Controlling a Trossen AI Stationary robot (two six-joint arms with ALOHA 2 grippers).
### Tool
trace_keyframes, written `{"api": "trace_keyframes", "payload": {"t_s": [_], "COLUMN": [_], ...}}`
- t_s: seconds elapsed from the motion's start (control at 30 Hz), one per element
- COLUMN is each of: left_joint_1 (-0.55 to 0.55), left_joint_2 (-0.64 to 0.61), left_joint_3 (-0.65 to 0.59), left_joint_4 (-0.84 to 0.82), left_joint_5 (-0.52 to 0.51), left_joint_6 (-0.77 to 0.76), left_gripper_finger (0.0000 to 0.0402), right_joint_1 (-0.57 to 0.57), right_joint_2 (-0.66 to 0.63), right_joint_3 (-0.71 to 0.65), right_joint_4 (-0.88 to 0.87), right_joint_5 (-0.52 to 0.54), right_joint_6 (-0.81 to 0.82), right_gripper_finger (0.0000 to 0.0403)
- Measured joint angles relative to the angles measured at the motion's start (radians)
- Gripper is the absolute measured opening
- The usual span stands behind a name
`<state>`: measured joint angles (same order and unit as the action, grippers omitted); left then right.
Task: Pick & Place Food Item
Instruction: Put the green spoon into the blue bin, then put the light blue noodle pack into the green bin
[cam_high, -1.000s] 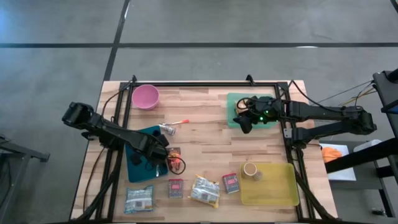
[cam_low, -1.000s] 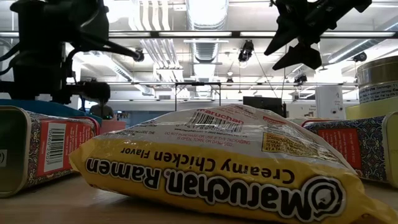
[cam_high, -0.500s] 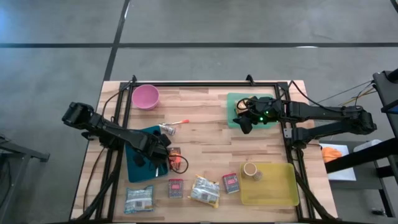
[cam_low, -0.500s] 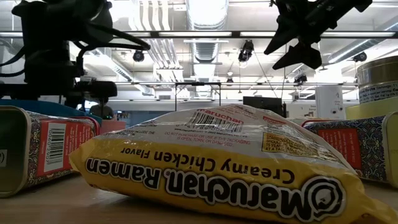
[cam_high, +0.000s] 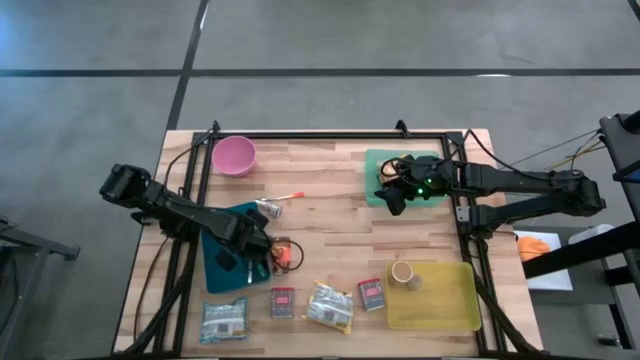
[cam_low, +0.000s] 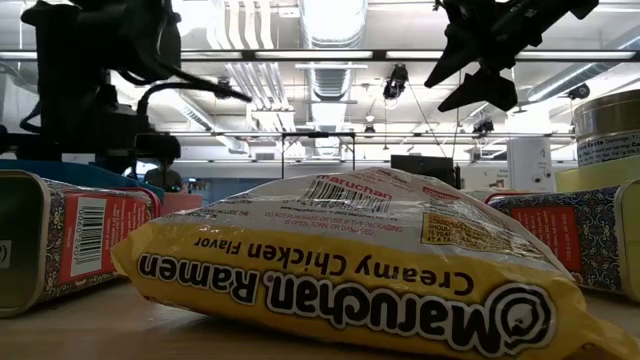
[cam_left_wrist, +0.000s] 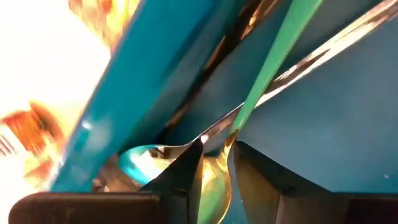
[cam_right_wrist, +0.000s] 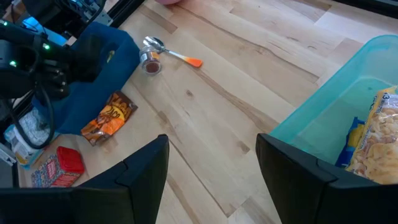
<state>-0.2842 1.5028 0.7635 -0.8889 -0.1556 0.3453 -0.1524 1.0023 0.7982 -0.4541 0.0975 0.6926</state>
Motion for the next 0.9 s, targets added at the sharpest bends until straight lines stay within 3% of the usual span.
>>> {"api": "trace_keyframes", "payload": {"t_s": [0.23,0.9], "left_joint_1": [0.001,0.003], "left_joint_2": [-0.001,-0.002], "left_joint_3": [0.005,0.088], "left_joint_4": [-0.021,-0.038], "left_joint_5": [0.018,0.077], "left_joint_6": [-0.074,-0.052], "left_gripper_finger": [0.0098,0.0098], "right_joint_1": [0.000,0.000], "right_joint_2": [0.000,0.000], "right_joint_3": [0.000,0.000], "right_joint_4": [0.001,0.018], "right_joint_5": [0.000,0.000], "right_joint_6": [0.000,0.000], "right_gripper_finger": [0.0237,0.0237]}}
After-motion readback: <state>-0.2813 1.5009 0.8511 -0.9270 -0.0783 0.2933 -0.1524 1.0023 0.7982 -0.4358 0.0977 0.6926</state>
